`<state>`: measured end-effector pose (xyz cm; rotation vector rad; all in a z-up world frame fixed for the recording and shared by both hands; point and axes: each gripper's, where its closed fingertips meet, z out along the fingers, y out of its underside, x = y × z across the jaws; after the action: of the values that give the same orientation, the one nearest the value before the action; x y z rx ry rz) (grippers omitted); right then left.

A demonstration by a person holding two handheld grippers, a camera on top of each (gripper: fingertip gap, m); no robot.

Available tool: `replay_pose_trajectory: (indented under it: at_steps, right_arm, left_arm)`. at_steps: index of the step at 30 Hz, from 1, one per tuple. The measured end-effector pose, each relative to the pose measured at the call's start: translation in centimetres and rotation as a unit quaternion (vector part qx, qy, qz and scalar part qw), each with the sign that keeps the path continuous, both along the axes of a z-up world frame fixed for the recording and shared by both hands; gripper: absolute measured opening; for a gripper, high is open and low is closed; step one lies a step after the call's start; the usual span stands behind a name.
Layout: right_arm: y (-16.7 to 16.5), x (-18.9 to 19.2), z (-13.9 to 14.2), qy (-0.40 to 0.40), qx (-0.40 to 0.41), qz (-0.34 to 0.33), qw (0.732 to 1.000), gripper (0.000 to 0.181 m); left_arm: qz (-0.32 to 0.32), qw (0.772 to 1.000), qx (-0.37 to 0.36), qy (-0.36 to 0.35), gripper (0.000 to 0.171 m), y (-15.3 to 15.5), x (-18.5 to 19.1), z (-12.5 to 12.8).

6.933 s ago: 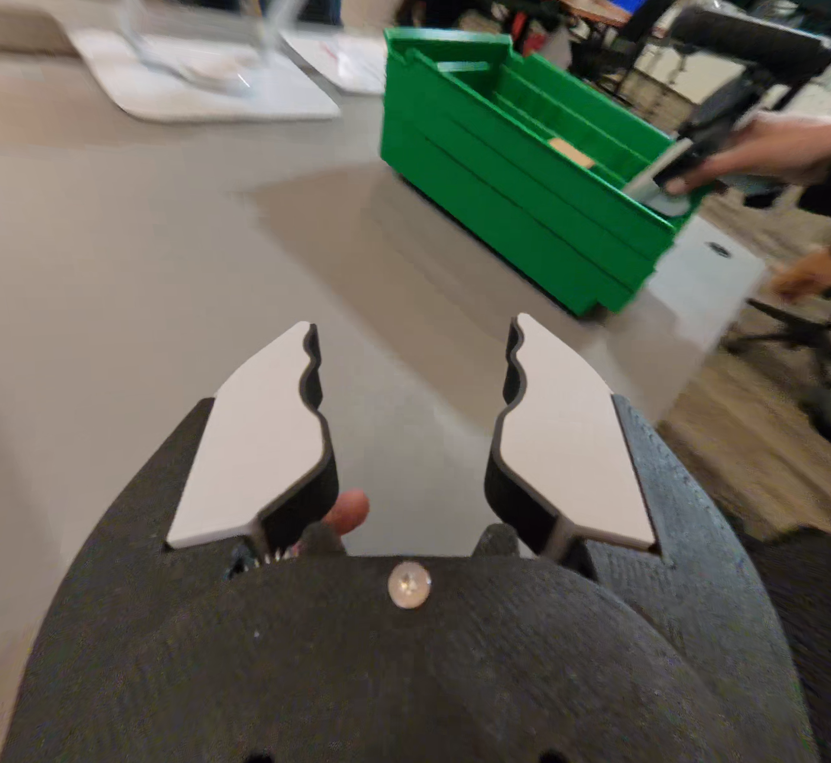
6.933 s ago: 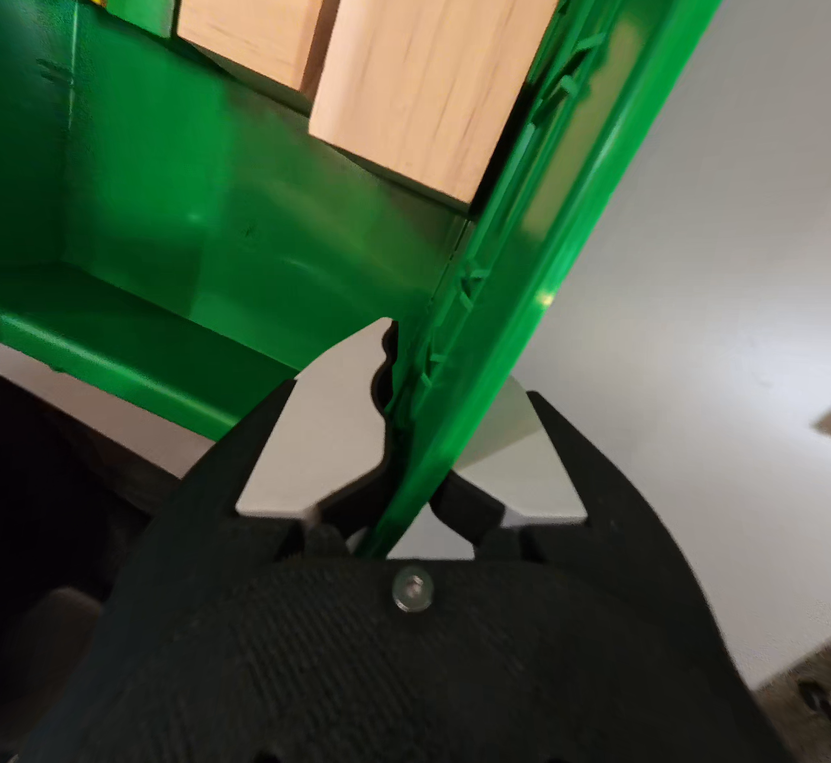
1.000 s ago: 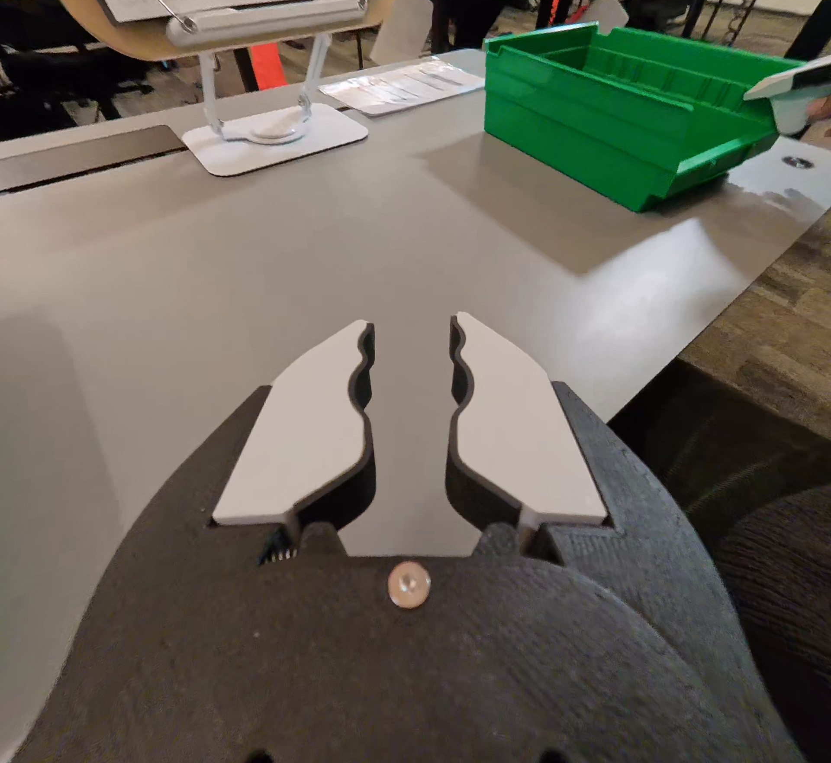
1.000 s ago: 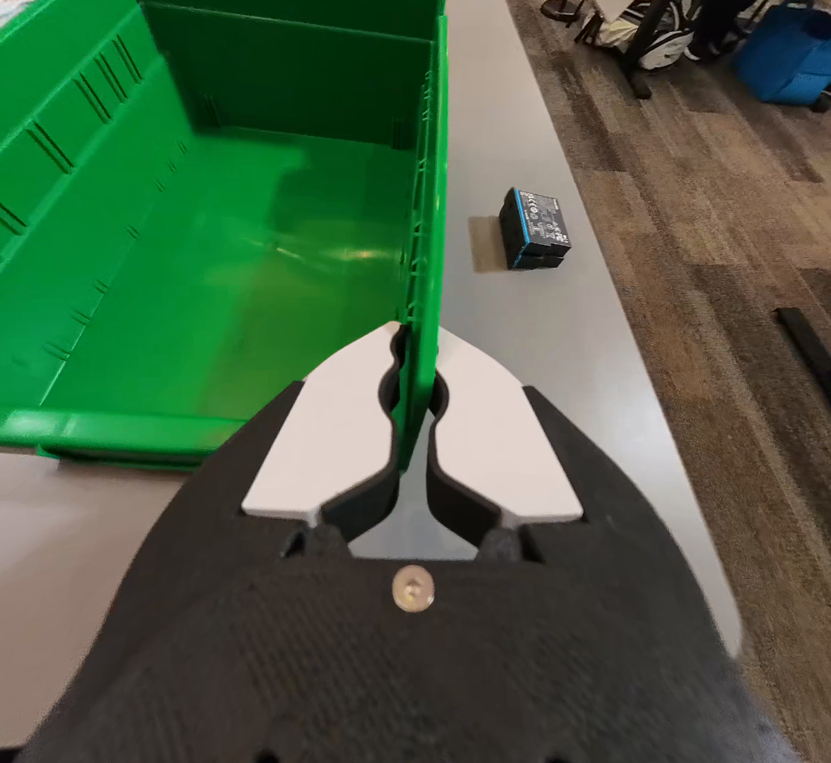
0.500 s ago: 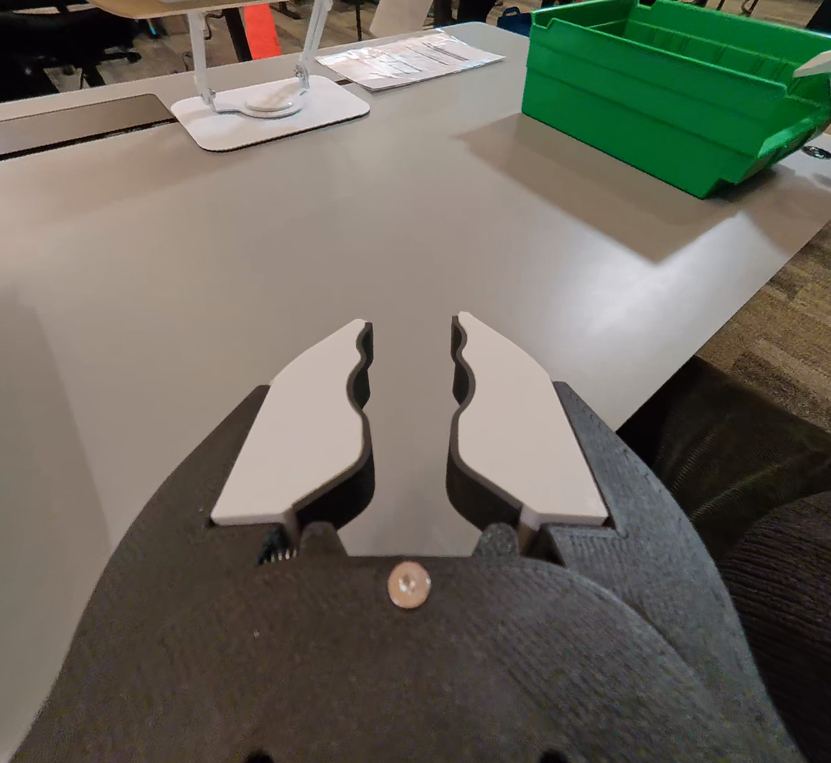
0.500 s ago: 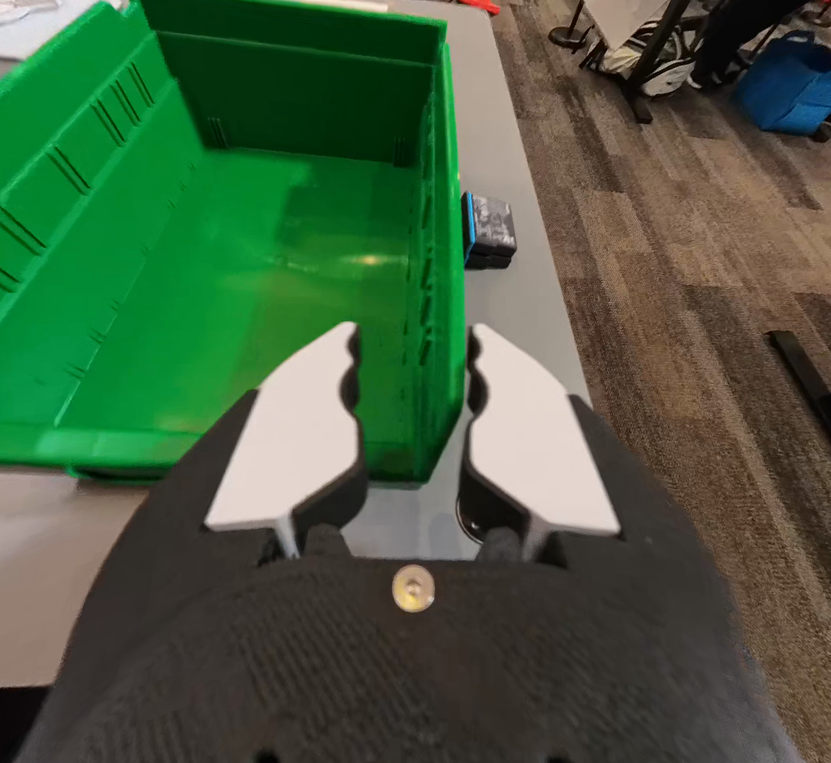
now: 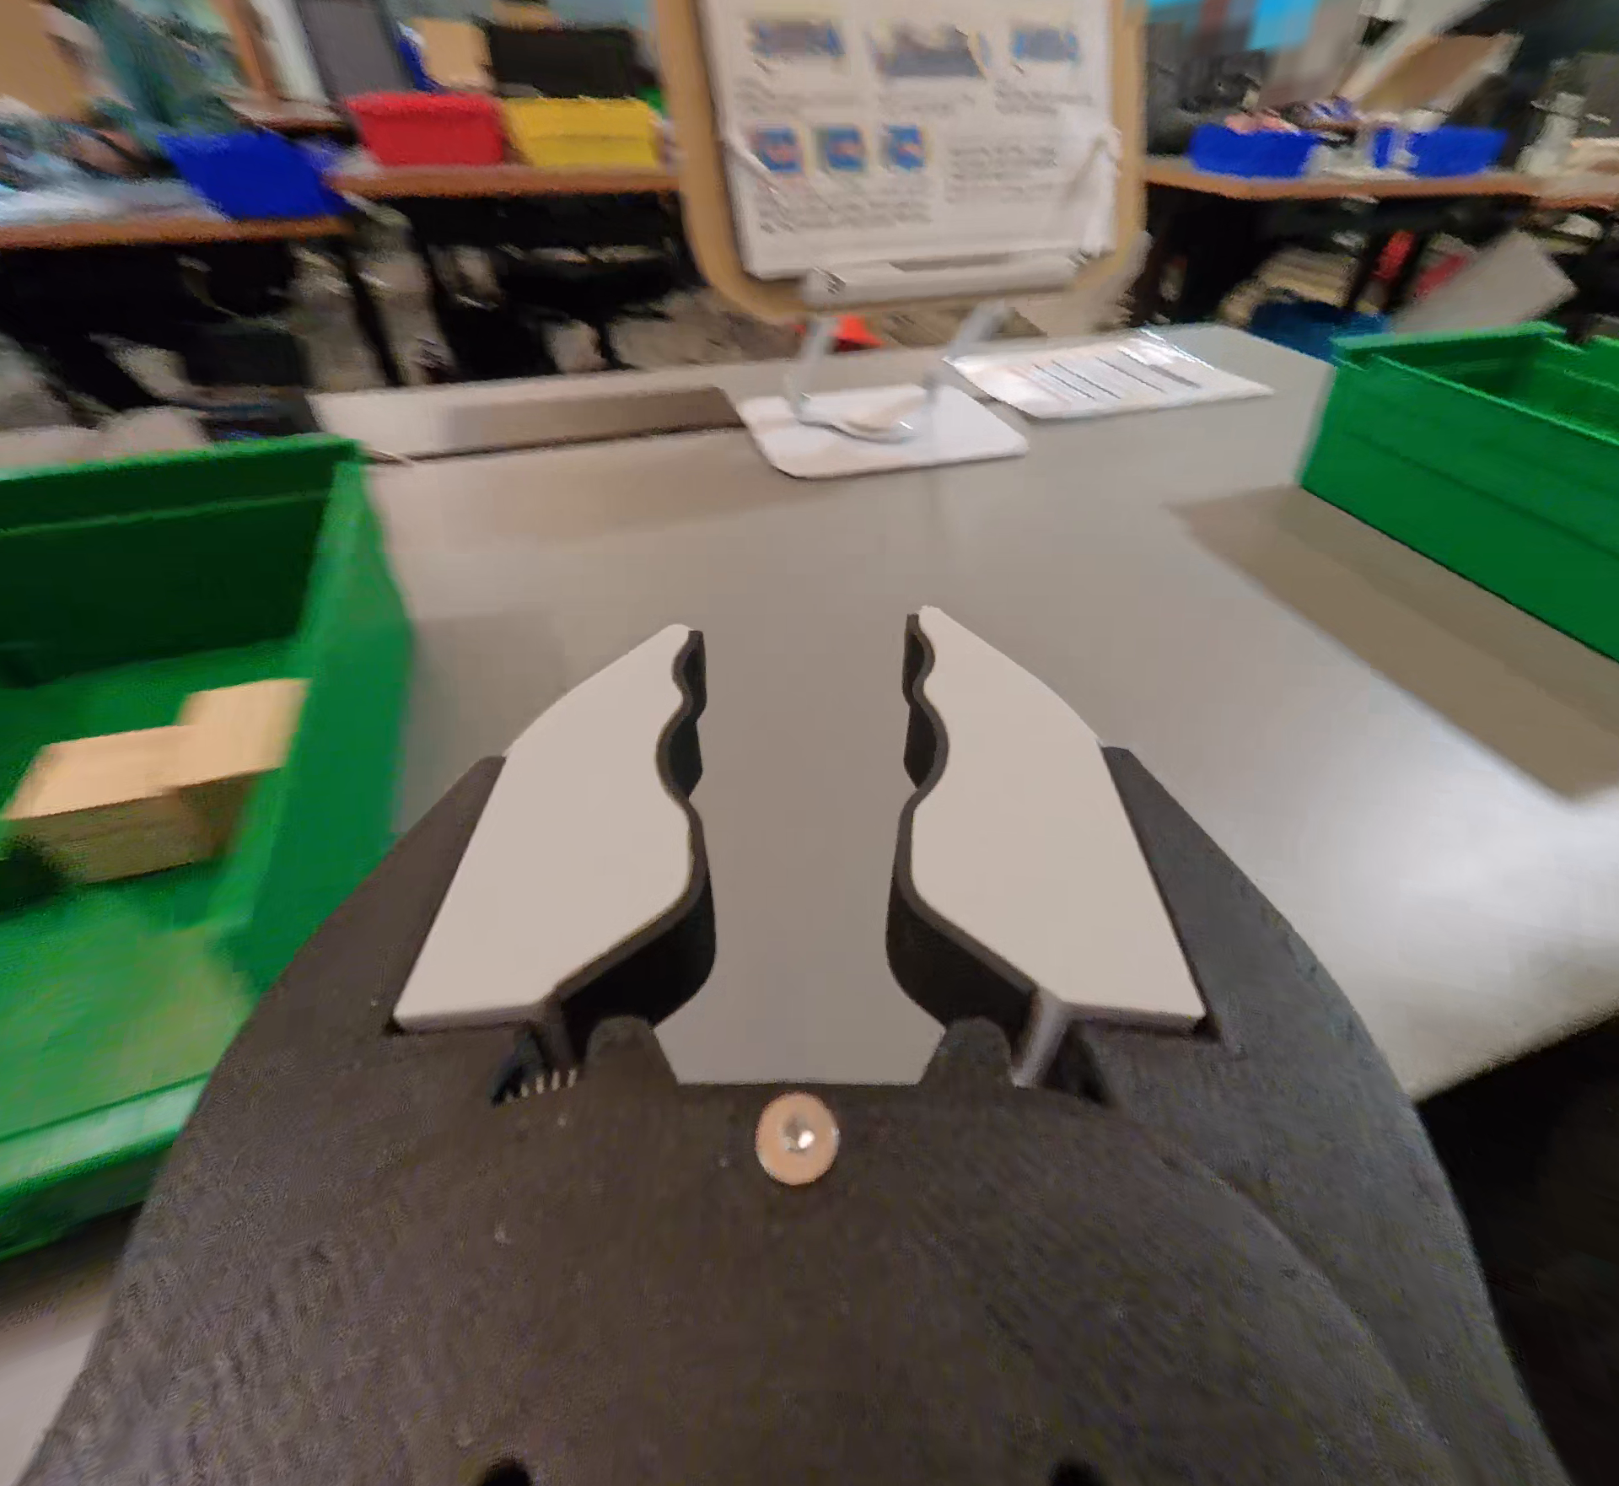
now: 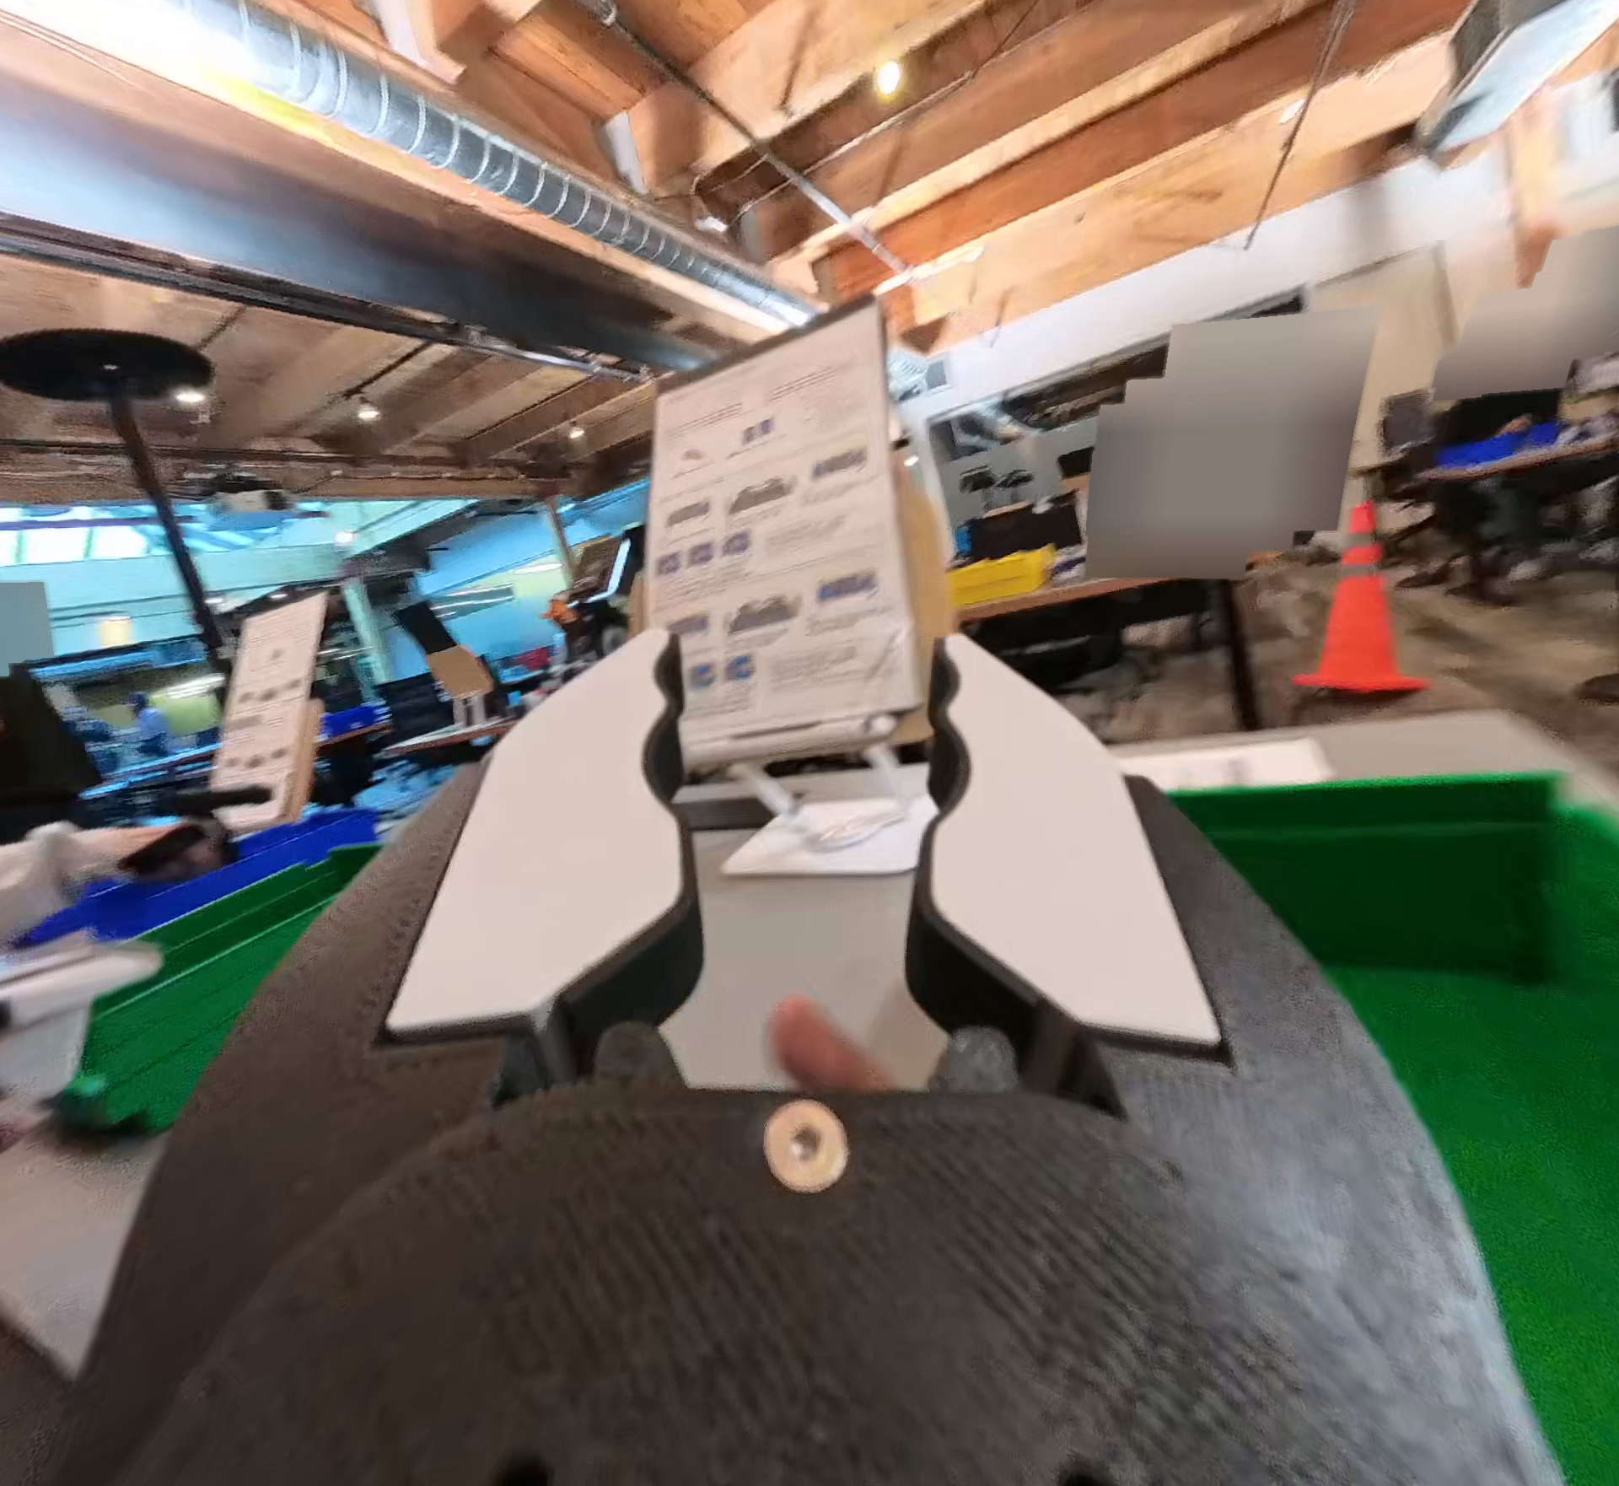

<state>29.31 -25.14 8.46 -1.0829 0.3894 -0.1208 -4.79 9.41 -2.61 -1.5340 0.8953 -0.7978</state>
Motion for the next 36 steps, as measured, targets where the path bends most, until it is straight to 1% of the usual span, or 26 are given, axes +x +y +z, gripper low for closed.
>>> replay_pose_trajectory:
  at_steps: [2, 4, 5, 6, 7, 9, 11, 13, 14, 16, 17, 18, 19, 22, 24, 26, 29, 32, 34, 35, 36]
  right_arm:
    - [4.3, -2.8, -2.8, 0.025, -0.017, 0.048, 0.998, 0.054]
    - [8.8, -5.8, -5.2, 0.046, -0.06, 0.12, 0.99, 0.058]
    - [10.6, -7.2, -6.3, 0.043, -0.093, 0.151, 0.983, 0.058]
    - [11.9, -8.5, -7.2, 0.025, -0.127, 0.168, 0.977, 0.059]
    - [12.8, -9.4, -8.1, -0.008, -0.166, 0.169, 0.971, 0.06]
    - [13.3, -9.8, -9.6, -0.068, -0.23, 0.126, 0.963, 0.057]
    - [13.1, -10.1, -10.1, -0.096, -0.25, 0.111, 0.957, 0.052]
    - [12.8, -10.0, -9.8, -0.092, -0.244, 0.109, 0.959, 0.051]
    - [12.7, -9.7, -9.7, -0.083, -0.237, 0.109, 0.962, 0.05]
    - [12.6, -9.0, -9.9, -0.051, -0.228, 0.113, 0.966, 0.05]
    - [12.5, -8.6, -10.2, -0.032, -0.225, 0.118, 0.967, 0.05]
    - [12.5, -8.2, -10.4, -0.012, -0.221, 0.125, 0.967, 0.051]
    - [12.4, -8.0, -10.5, 0.006, -0.216, 0.132, 0.967, 0.052]
    - [12.1, -7.5, -10.4, 0.044, -0.192, 0.152, 0.968, 0.05]
    - [12.0, -7.5, -10.3, 0.054, -0.182, 0.158, 0.969, 0.05]
    - [12.0, -7.6, -10.4, 0.055, -0.186, 0.162, 0.968, 0.05]
    - [12.4, -8.0, -10.7, 0.049, -0.198, 0.169, 0.964, 0.049]
    - [12.8, -8.6, -11.1, 0.044, -0.208, 0.182, 0.96, 0.046]
    - [12.9, -8.9, -11.2, 0.041, -0.214, 0.185, 0.958, 0.046]
    - [13.0, -9.0, -11.3, 0.039, -0.216, 0.186, 0.958, 0.046]
    - [13.1, -9.0, -11.4, 0.039, -0.219, 0.187, 0.957, 0.046]
  left_arm:
    - [0.077, 0.996, 0.041, -0.013, 0.045, 3.2, -3.4, 2.2]
    - [0.151, 0.986, 0.074, -0.009, 0.045, 6.4, -7.3, 3.8]
    - [0.183, 0.98, 0.077, -0.004, 0.047, 7.9, -9.3, 4.1]
    - [0.211, 0.975, 0.07, 0.004, 0.05, 9.5, -11.2, 4.0]
    - [0.234, 0.971, 0.051, 0.018, 0.054, 10.9, -12.9, 3.4]
    - [0.264, 0.964, -0.004, 0.038, 0.06, 13.4, -16.0, 1.5]
    - [0.289, 0.955, -0.056, 0.035, 0.06, 15.3, -18.5, -0.6]
    - [0.307, 0.945, -0.103, 0.034, 0.057, 16.9, -20.5, -3.0]
    - [0.309, 0.942, -0.126, 0.043, 0.056, 17.3, -21.1, -4.3]
    - [0.296, 0.94, -0.159, 0.058, 0.05, 17.7, -21.4, -6.1]
    - [0.279, 0.943, -0.171, 0.065, 0.042, 17.6, -21.1, -6.7]
    - [0.253, 0.948, -0.182, 0.071, 0.026, 17.2, -20.6, -7.0]
    - [0.231, 0.95, -0.195, 0.075, 0.02, 16.8, -20.1, -7.2]
    - [0.191, 0.953, -0.212, 0.102, 0.018, 15.8, -19.3, -7.9]
    - [0.18, 0.95, -0.216, 0.134, 0.015, 15.5, -19.3, -8.8]
    - [0.172, 0.948, -0.223, 0.148, 0.011, 15.3, -19.3, -9.4]
    - [0.154, 0.948, -0.231, 0.154, 0.009, 14.9, -18.6, -9.9]
    - [0.163, 0.95, -0.207, 0.165, 0.003, 15.2, -18.7, -10.0]
    - [0.166, 0.954, -0.199, 0.153, 0.003, 15.6, -18.6, -9.9]
    - [0.164, 0.956, -0.198, 0.141, 0.006, 15.8, -18.4, -9.8]
    - [0.163, 0.957, -0.2, 0.132, 0.005, 16.0, -18.2, -9.9]
